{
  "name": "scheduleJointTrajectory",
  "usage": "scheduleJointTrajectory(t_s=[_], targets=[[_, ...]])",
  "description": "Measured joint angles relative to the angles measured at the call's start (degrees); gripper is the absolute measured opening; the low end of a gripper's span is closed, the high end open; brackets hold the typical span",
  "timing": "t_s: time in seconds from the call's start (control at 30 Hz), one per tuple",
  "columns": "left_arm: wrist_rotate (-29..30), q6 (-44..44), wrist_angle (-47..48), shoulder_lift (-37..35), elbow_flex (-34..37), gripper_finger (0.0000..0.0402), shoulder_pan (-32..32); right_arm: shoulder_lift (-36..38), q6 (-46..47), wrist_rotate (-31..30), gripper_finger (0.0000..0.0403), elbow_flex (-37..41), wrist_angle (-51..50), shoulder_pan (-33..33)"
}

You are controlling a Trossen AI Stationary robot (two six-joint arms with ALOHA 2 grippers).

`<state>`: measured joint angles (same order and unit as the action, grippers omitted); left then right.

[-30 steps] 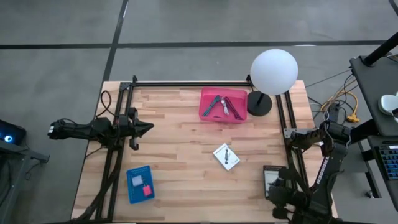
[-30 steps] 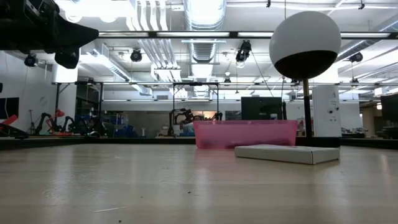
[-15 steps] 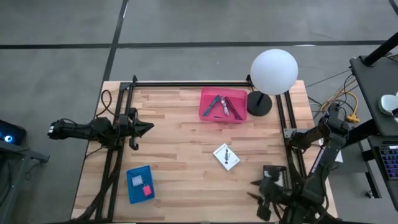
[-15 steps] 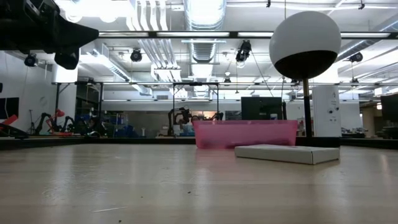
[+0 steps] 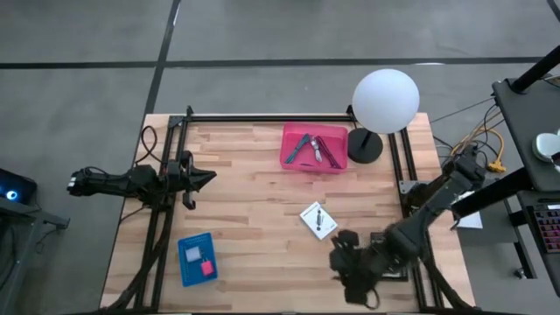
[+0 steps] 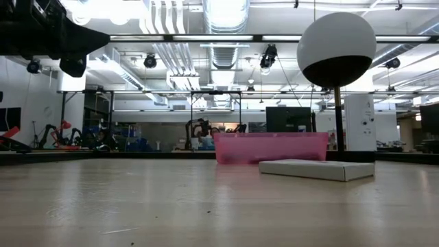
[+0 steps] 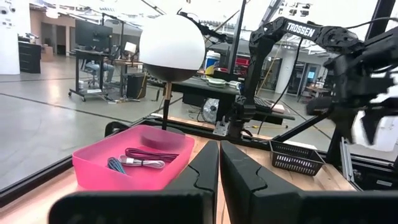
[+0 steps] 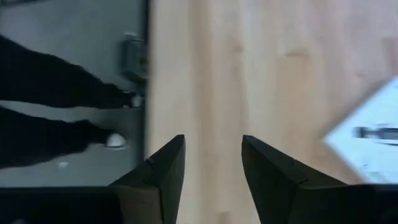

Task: Pick and place items into bin
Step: Put the card reader box into the black bin

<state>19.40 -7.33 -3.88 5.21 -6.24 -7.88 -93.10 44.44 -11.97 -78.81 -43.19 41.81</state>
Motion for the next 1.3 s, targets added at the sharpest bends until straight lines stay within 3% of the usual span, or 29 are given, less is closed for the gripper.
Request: scheduleJointTrajectory(t_s=[0.17,0.33,0.57,0.7,1.0,1.13,1.3], targets=[[-0.01,0.15,0.02,0.0,0.0,0.0,0.0,-0.04,0.59,-2.0,0.0165,3.08,-3.28,-5.96],[-0.01,0.15,-0.04,0.0,0.0,0.0,0.0,-0.04,8.45,-1.69,0.0219,5.31,-6.03,-12.35],[-0.03,0.13,-0.19,0.0,0.0,0.0,0.0,-0.07,11.12,-1.44,0.0306,8.53,-1.9,-20.05],[-0.04,0.15,-0.21,0.0,0.0,0.0,0.0,-0.09,10.22,-1.19,0.0335,10.98,1.62,-24.33],[-0.05,0.2,-0.22,0.0,0.0,0.0,0.0,-0.11,16.03,0.46,0.0328,18.65,1.77,-31.8],[-0.05,0.2,-0.22,0.0,0.0,0.0,-0.02,-0.11,16.36,3.81,0.0325,20.46,2.72,-33.06],[-0.07,0.22,-0.22,0.0,0.0,0.0,-0.02,-1.25,17.03,3.7,0.0325,22.26,3.92,-33.38]])
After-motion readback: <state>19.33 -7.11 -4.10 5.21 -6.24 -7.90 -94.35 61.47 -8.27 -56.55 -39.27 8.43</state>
